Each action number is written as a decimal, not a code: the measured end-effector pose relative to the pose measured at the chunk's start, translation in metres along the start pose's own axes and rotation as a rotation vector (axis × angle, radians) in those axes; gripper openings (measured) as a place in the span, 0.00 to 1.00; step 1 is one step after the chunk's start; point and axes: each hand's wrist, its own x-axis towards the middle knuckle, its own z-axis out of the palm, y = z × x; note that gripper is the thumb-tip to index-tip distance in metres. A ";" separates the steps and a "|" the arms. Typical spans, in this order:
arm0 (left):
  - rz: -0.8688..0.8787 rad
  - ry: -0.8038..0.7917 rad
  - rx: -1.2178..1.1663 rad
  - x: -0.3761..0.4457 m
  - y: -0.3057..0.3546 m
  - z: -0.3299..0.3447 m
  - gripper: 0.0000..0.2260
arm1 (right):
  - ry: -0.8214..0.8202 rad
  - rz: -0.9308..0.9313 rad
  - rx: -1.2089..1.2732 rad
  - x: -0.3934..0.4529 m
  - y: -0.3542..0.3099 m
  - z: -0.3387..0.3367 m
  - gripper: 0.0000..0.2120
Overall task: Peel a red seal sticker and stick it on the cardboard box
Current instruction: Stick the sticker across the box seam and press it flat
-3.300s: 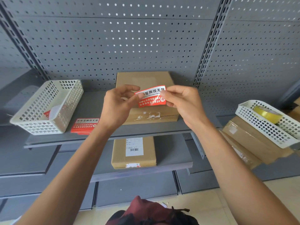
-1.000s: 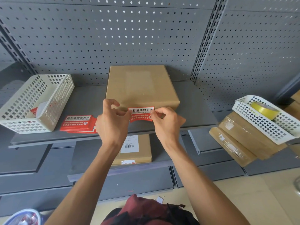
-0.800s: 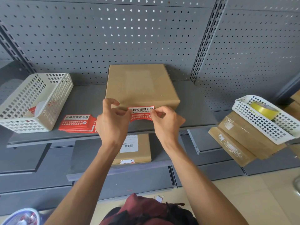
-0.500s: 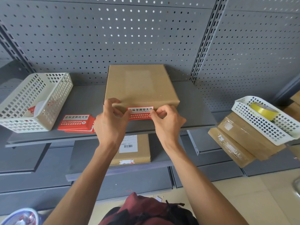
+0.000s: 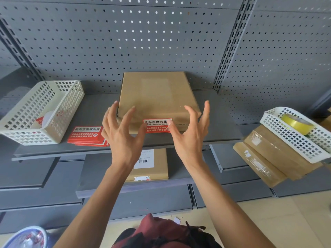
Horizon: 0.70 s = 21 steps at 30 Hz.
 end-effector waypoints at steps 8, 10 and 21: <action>-0.039 -0.120 -0.131 -0.002 0.004 0.003 0.24 | -0.090 0.009 -0.011 0.003 -0.003 0.001 0.31; -0.043 -0.099 -0.097 0.003 0.010 -0.003 0.22 | -0.074 0.000 -0.011 0.006 -0.009 -0.002 0.31; -0.088 0.024 -0.032 0.063 0.072 -0.040 0.17 | 0.039 -0.070 -0.232 0.052 -0.082 -0.025 0.34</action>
